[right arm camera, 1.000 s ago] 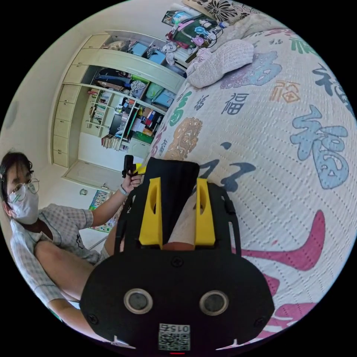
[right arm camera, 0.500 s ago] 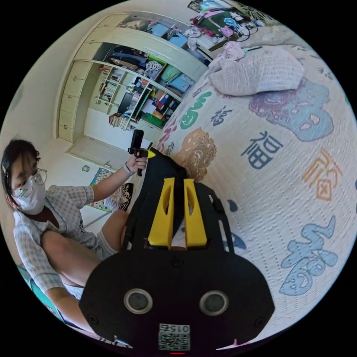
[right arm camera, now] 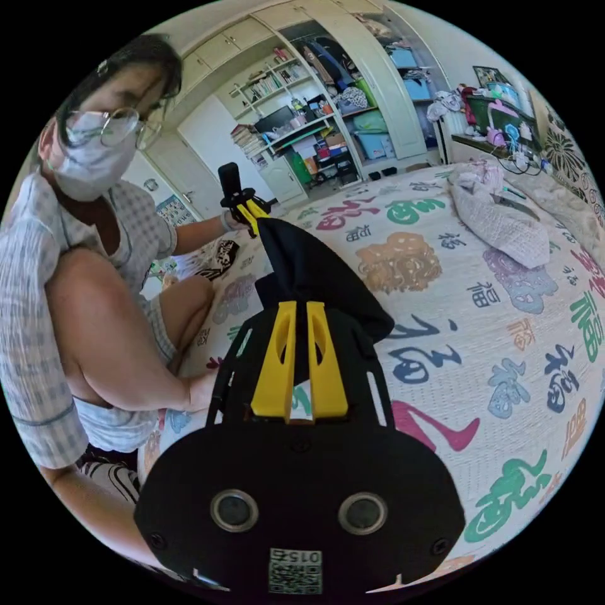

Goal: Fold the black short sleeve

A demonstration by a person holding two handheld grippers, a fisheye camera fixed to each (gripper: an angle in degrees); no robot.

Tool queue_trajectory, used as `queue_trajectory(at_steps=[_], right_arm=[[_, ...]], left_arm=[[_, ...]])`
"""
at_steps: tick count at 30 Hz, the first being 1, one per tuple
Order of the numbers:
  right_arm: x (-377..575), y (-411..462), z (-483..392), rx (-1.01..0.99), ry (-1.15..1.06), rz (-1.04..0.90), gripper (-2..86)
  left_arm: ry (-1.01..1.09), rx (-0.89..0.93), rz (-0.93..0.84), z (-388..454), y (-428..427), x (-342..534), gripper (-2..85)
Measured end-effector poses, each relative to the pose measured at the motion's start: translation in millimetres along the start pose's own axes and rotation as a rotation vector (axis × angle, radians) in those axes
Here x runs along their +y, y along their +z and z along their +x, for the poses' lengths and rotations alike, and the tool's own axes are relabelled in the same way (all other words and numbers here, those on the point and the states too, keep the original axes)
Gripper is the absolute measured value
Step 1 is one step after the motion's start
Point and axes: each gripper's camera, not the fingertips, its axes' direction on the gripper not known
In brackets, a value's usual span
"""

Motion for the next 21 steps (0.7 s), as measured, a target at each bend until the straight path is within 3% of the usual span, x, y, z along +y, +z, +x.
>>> queue_trajectory(at_steps=[3, 8, 13, 18, 21], right_arm=[[16, 37, -25, 0.051, 0.003, -0.152, 1.9], [25, 77, -39, 0.125, 0.022, -0.254, 2.6], [36, 73, -38, 0.029, 0.221, -0.195, 5.2], [31, 51, -48, 0.088, 0.361, 0.001, 10.4], [15, 76, -40, 0.042, 0.408, -0.030, 9.4]], left_arm=[[0.013, -0.068, -0.154, 48, 30, 19, 3.8], [-0.066, -0.132, -0.190, 79, 56, 42, 4.7], [-0.170, -0.149, -0.231, 96, 43, 51, 6.4], [-0.434, -0.048, -0.008, 98, 0, 50, 9.4], [-0.499, -0.094, -0.061, 97, 14, 45, 10.7]])
